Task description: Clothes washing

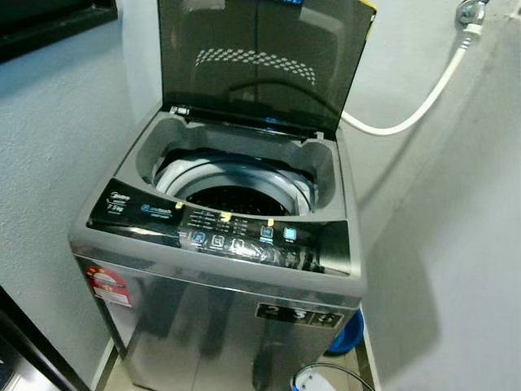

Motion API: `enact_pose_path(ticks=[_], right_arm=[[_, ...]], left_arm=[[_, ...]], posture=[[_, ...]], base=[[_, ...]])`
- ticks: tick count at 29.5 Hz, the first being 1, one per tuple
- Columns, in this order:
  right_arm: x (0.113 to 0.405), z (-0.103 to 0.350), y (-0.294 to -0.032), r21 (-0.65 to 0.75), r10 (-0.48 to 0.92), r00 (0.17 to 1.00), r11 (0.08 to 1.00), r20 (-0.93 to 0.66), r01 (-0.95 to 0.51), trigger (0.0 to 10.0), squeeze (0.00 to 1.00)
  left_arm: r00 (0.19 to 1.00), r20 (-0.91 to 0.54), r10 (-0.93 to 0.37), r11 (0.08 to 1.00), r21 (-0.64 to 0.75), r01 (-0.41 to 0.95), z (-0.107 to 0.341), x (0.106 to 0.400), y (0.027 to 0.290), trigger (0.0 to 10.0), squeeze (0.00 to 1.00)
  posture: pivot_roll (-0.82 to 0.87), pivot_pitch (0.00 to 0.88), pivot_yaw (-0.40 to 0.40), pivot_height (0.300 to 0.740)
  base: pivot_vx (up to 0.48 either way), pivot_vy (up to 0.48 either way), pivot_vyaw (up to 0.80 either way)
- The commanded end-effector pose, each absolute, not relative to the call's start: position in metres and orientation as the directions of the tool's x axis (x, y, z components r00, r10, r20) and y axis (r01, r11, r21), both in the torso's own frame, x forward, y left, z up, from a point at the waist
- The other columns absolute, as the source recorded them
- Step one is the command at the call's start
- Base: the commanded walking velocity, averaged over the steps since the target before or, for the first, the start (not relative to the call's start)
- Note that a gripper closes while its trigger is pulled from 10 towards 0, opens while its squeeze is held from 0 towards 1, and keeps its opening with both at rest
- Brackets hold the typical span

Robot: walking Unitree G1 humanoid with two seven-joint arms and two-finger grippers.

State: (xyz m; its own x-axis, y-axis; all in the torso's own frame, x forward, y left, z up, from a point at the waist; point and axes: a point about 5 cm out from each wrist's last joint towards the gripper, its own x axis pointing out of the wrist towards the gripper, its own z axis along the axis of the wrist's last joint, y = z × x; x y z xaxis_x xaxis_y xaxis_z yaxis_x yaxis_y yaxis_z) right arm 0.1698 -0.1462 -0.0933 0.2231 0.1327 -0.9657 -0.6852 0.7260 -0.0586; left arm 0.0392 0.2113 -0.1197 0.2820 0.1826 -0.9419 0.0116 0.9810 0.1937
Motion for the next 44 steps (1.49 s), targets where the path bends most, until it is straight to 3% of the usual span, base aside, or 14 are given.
enact_pose_path(ticks=[1, 6, 10, 15, 16, 18, 20, 21, 24, 26, 31, 32, 40, 44], right_arm=[[0.170, -0.093, -0.149, -0.073, 0.111, 0.224, 0.734, -0.968, -0.675, 10.0, 0.00], [0.172, -0.092, -0.154, -0.051, 0.102, 0.252, 0.843, -0.962, -0.536, 10.0, 0.00], [0.172, -0.092, -0.157, 0.010, 0.117, 0.262, 0.926, -0.958, -0.376, 10.0, 0.00], [0.170, -0.093, -0.156, 0.001, 0.113, 0.238, 0.906, -0.965, -0.422, 10.0, 0.00], [0.170, -0.093, -0.155, 0.003, 0.113, 0.238, 0.906, -0.965, -0.423, 10.0, 0.00], [0.170, -0.093, -0.155, 0.003, 0.113, 0.238, 0.906, -0.965, -0.423, 10.0, 0.00], [0.169, -0.093, -0.153, 0.005, 0.115, 0.235, 0.906, -0.965, -0.423, 10.0, 0.00], [0.169, -0.093, -0.153, 0.005, 0.115, 0.235, 0.906, -0.965, -0.423, 10.0, 0.00], [0.167, -0.094, -0.151, 0.008, 0.116, 0.226, 0.903, -0.967, -0.430, 10.0, 0.00], [0.166, -0.095, -0.150, 0.008, 0.116, 0.225, 0.903, -0.967, -0.429, 10.0, 0.00], [0.165, -0.095, -0.150, 0.014, 0.119, 0.222, 0.905, -0.968, -0.425, 10.0, 0.00], [0.162, -0.096, -0.153, 0.014, 0.117, 0.221, 0.907, -0.968, -0.422, 10.0, 0.00], [0.163, -0.096, -0.155, 0.003, 0.106, 0.224, 0.909, -0.969, -0.416, 10.0, 0.00], [0.164, -0.096, -0.143, 0.072, 0.138, 0.232, 0.959, -0.963, -0.275, 10.0, 0.00]], left_arm=[[0.339, -0.926, 0.167, 0.982, 0.187, 0.027, -0.119, 0.055, 0.201, 10.0, 0.00], [0.391, -0.864, 0.317, 0.931, 0.362, 0.045, -0.113, 0.065, 0.220, 10.0, 0.00], [0.472, -0.711, 0.520, 0.786, 0.616, 0.061, -0.097, 0.087, 0.255, 10.0, 0.00], [0.413, -0.699, 0.584, 0.672, 0.701, 0.237, -0.096, 0.077, 0.271, 10.0, 0.00], [0.398, -0.697, 0.596, 0.699, 0.695, 0.170, -0.096, 0.074, 0.271, 10.0, 0.00], [0.398, -0.697, 0.596, 0.699, 0.695, 0.170, -0.096, 0.074, 0.271, 10.0, 0.00], [0.400, -0.707, 0.583, 0.769, 0.639, 0.007, -0.096, 0.075, 0.266, 10.0, 0.00], [0.400, -0.707, 0.583, 0.769, 0.639, 0.007, -0.096, 0.075, 0.266, 10.0, 0.00], [0.504, -0.740, 0.445, 0.894, 0.337, -0.294, -0.097, 0.099, 0.240, 10.0, 0.00], [0.520, -0.739, 0.429, 0.898, 0.289, -0.330, -0.096, 0.103, 0.236, 10.0, 0.00], [0.583, -0.710, 0.396, 0.917, 0.273, -0.292, -0.093, 0.116, 0.227, 10.0, 0.00], [0.632, -0.668, 0.392, 0.920, 0.300, -0.254, -0.088, 0.128, 0.224, 10.0, 0.00], [0.670, -0.683, 0.292, 0.956, 0.192, -0.221, -0.088, 0.136, 0.217, 10.0, 0.00], [0.640, -0.749, 0.175, 0.984, 0.103, -0.148, -0.096, 0.128, 0.202, 10.0, 0.00]], posture=[[0.23, 0.000, -0.126, 0.740], [0.23, 0.000, -0.124, 0.740], [0.24, 0.000, -0.124, 0.740], [0.25, 0.000, -0.120, 0.740], [0.25, 0.000, -0.115, 0.740], [0.25, 0.000, -0.115, 0.740], [0.26, 0.000, -0.112, 0.740], [0.26, 0.000, -0.112, 0.740], [0.26, 0.000, -0.107, 0.740], [0.26, 0.000, -0.107, 0.740], [0.26, 0.000, -0.107, 0.740], [0.26, 0.000, -0.106, 0.740], [0.26, 0.000, -0.106, 0.740], [0.26, 0.000, -0.106, 0.740]], base=[[0.000, 0.000, -0.80], [0.000, 0.000, -0.35], [0.000, 0.000, 0.00], [0.000, 0.000, 0.00], [0.000, 0.000, 0.00], [0.000, 0.000, 0.00], [0.000, 0.000, 0.00], [0.000, 0.000, 0.00], [0.000, 0.000, 0.00], [0.000, 0.000, 0.00], [0.000, 0.000, 0.00], [0.000, 0.000, 0.00], [0.000, 0.000, 0.00], [0.000, 0.000, 0.00]])
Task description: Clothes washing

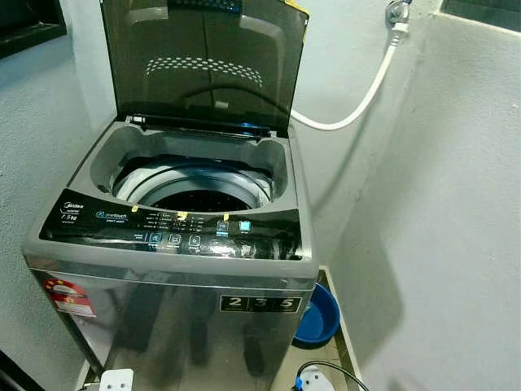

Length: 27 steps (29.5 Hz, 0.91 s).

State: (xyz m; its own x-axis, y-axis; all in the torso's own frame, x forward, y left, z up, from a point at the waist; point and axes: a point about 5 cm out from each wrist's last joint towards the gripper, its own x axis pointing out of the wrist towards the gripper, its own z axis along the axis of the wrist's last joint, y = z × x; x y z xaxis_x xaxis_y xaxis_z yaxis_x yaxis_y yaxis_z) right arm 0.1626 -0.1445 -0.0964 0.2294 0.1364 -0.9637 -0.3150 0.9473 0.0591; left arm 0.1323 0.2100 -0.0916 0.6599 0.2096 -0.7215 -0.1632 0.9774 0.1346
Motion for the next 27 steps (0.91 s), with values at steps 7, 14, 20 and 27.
enact_pose_path(ticks=[7, 14, 20, 27], right_arm=[[0.157, -0.099, -0.146, 0.107, 0.136, 0.243, 0.986, -0.960, -0.129, 10.0, 0.00], [0.155, -0.100, -0.150, 0.100, 0.135, 0.247, 0.983, -0.960, -0.152, 10.0, 0.00], [0.155, -0.100, -0.153, 0.082, 0.126, 0.243, 0.979, -0.962, -0.185, 10.0, 0.00], [0.155, -0.100, -0.153, 0.072, 0.123, 0.241, 0.975, -0.963, -0.210, 10.0, 0.00]], left_arm=[[0.582, -0.793, 0.180, 0.984, 0.141, -0.112, -0.100, 0.120, 0.207, 10.0, 0.00], [0.539, -0.826, 0.165, 0.986, 0.134, -0.097, -0.104, 0.110, 0.204, 10.0, 0.00], [0.533, -0.837, 0.124, 0.992, 0.124, -0.036, -0.105, 0.111, 0.201, 10.0, 0.00], [0.524, -0.845, 0.110, 0.993, 0.120, -0.016, -0.106, 0.110, 0.198, 10.0, 0.00]], posture=[[0.26, 0.000, -0.099, 0.740], [0.26, 0.000, -0.093, 0.740], [0.26, 0.000, -0.094, 0.740], [0.26, 0.000, -0.093, 0.740]], base=[[0.000, 0.000, 0.00], [-0.192, 0.000, 0.00], [-0.309, 0.000, 0.00], [-0.333, 0.000, 0.00]])
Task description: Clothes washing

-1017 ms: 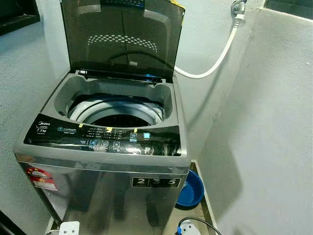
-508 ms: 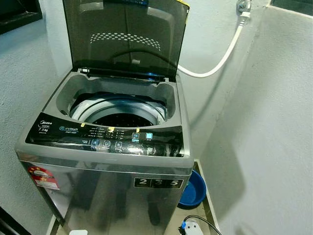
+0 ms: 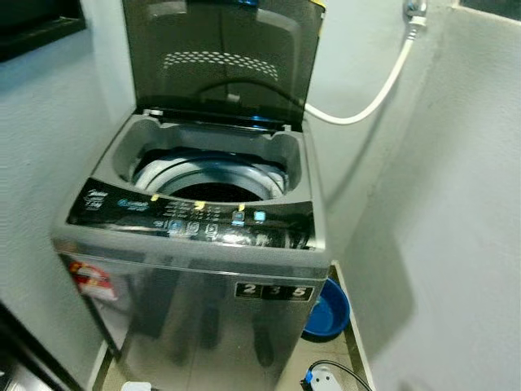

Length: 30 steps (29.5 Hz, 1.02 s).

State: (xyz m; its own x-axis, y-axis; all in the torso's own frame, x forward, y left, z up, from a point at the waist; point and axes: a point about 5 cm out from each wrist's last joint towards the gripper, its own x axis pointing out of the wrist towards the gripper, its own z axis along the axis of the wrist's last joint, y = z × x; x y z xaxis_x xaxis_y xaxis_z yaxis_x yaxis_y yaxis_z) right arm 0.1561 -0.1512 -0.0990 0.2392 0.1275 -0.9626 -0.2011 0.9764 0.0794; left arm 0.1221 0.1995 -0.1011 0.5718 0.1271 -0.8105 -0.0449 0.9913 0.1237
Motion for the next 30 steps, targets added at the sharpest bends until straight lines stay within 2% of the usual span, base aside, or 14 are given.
enact_pose_path(ticks=[1, 25, 30], right_arm=[[0.1548, -0.0996, -0.1528, 0.070, 0.123, 0.241, 0.974, -0.963, -0.216, 10.0, 0.00], [0.1570, -0.0986, -0.1536, 0.042, 0.132, 0.234, 0.934, -0.963, -0.354, 10.0, 0.00], [0.1593, -0.0975, -0.1506, 0.043, 0.162, 0.234, 0.895, -0.959, -0.445, 10.0, 0.00]], left_arm=[[0.523, -0.845, 0.108, 0.993, 0.119, -0.013, -0.1061, 0.1098, 0.1979, 10.0, 0.00], [0.506, -0.859, 0.083, 0.994, 0.108, 0.021, -0.1077, 0.1074, 0.1945, 10.0, 0.00], [0.506, -0.858, 0.085, 0.994, 0.109, 0.018, -0.1077, 0.1072, 0.1946, 10.0, 0.00]], posture=[[0.26, 0.000, -0.093, 0.740], [0.25, 0.000, -0.090, 0.740], [0.25, 0.000, -0.090, 0.740]], base=[[-0.341, 0.000, 0.00], [-0.362, 0.000, 0.00], [-0.359, 0.000, 0.00]])
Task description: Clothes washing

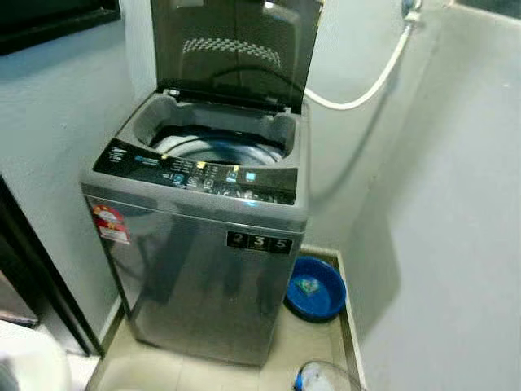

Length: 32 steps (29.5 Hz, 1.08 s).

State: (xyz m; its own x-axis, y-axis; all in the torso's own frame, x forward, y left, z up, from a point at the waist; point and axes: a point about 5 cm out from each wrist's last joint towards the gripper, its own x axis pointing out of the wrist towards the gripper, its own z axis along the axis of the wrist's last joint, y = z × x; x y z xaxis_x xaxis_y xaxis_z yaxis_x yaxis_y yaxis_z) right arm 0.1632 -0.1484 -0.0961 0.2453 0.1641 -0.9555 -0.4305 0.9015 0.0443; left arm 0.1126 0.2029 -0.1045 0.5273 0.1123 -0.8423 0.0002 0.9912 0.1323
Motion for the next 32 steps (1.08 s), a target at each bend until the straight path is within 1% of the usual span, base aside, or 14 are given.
enact_pose_path(ticks=[1, 5, 9, 14, 17, 20, 21, 22, 23, 25, 27, 29, 30, 32], right_arm=[[0.159, -0.098, -0.151, 0.043, 0.162, 0.234, 0.895, -0.959, -0.445, 10.0, 0.00], [0.162, -0.097, -0.141, 0.059, 0.189, 0.226, 0.875, -0.956, -0.481, 10.0, 0.00], [0.160, -0.097, -0.143, 0.039, 0.173, 0.231, 0.871, -0.958, -0.489, 10.0, 0.00], [0.160, -0.098, -0.149, 0.007, 0.140, 0.249, 0.883, -0.958, -0.470, 10.0, 0.00], [0.160, -0.097, -0.149, 0.007, 0.140, 0.249, 0.883, -0.958, -0.469, 10.0, 0.00], [0.162, -0.097, -0.152, -0.005, 0.133, 0.254, 0.878, -0.958, -0.478, 10.0, 0.00], [0.162, -0.097, -0.152, -0.005, 0.133, 0.254, 0.878, -0.958, -0.478, 10.0, 0.00], [0.163, -0.097, -0.153, -0.010, 0.129, 0.257, 0.879, -0.958, -0.477, 10.0, 0.00], [0.163, -0.096, -0.153, -0.012, 0.128, 0.257, 0.878, -0.958, -0.478, 10.0, 0.00], [0.163, -0.096, -0.154, -0.014, 0.126, 0.258, 0.877, -0.958, -0.480, 10.0, 0.00], [0.164, -0.096, -0.156, -0.018, 0.124, 0.260, 0.876, -0.957, -0.482, 10.0, 0.00], [0.166, -0.095, -0.156, -0.019, 0.128, 0.265, 0.872, -0.956, -0.489, 10.0, 0.00], [0.166, -0.095, -0.156, -0.019, 0.128, 0.265, 0.872, -0.956, -0.489, 10.0, 0.00], [0.167, -0.095, -0.155, -0.016, 0.134, 0.266, 0.868, -0.955, -0.496, 10.0, 0.00]], left_arm=[[0.506, -0.858, 0.085, 0.994, 0.109, 0.018, -0.108, 0.107, 0.195, 10.0, 0.00], [0.510, -0.853, 0.111, 0.992, 0.125, -0.007, -0.107, 0.108, 0.197, 10.0, 0.00], [0.508, -0.846, 0.164, 0.986, 0.161, -0.050, -0.106, 0.108, 0.204, 10.0, 0.00], [0.542, -0.791, 0.286, 0.954, 0.285, -0.087, -0.099, 0.114, 0.222, 10.0, 0.00], [0.551, -0.776, 0.307, 0.946, 0.311, -0.090, -0.098, 0.116, 0.226, 10.0, 0.00], [0.659, -0.606, 0.446, 0.865, 0.481, -0.144, -0.076, 0.143, 0.256, 10.0, 0.00], [0.659, -0.606, 0.446, 0.865, 0.481, -0.144, -0.076, 0.143, 0.256, 10.0, 0.00], [0.724, -0.493, 0.483, 0.818, 0.549, -0.173, -0.060, 0.161, 0.268, 10.0, 0.00], [0.751, -0.444, 0.488, 0.802, 0.567, -0.187, -0.053, 0.169, 0.271, 10.0, 0.00], [0.781, -0.391, 0.488, 0.788, 0.581, -0.202, -0.045, 0.178, 0.274, 10.0, 0.00], [0.846, -0.251, 0.470, 0.765, 0.594, -0.249, -0.023, 0.201, 0.277, 10.0, 0.00], [0.918, -0.038, 0.394, 0.753, 0.586, -0.299, 0.017, 0.234, 0.273, 10.0, 0.00], [0.918, -0.038, 0.394, 0.753, 0.586, -0.299, 0.017, 0.234, 0.273, 10.0, 0.00], [0.945, 0.070, 0.320, 0.762, 0.573, -0.301, 0.043, 0.251, 0.264, 10.0, 0.00]], posture=[[0.25, 0.000, -0.090, 0.740], [0.25, 0.000, -0.090, 0.740], [0.25, 0.000, -0.090, 0.740], [0.25, 0.000, -0.093, 0.740], [0.25, 0.000, -0.093, 0.740], [0.25, 0.000, -0.097, 0.740], [0.25, 0.000, -0.097, 0.740], [0.25, 0.000, -0.097, 0.740], [0.25, 0.000, -0.097, 0.740], [0.26, 0.000, -0.105, 0.740], [0.26, 0.000, -0.108, 0.740], [0.27, 0.000, -0.111, 0.740], [0.27, 0.000, -0.111, 0.740], [0.27, 0.000, -0.114, 0.740]], base=[[-0.322, 0.000, 0.00], [0.000, 0.000, 0.80], [0.000, 0.000, 0.80], [0.000, 0.000, 0.00], [0.000, 0.000, 0.00], [0.000, 0.000, 0.00], [0.000, 0.000, 0.00], [0.000, 0.000, 0.00], [0.000, 0.000, 0.00], [0.000, 0.000, 0.00], [0.000, 0.000, 0.00], [0.000, 0.000, 0.00], [0.000, 0.000, 0.00], [0.000, 0.000, 0.00]])
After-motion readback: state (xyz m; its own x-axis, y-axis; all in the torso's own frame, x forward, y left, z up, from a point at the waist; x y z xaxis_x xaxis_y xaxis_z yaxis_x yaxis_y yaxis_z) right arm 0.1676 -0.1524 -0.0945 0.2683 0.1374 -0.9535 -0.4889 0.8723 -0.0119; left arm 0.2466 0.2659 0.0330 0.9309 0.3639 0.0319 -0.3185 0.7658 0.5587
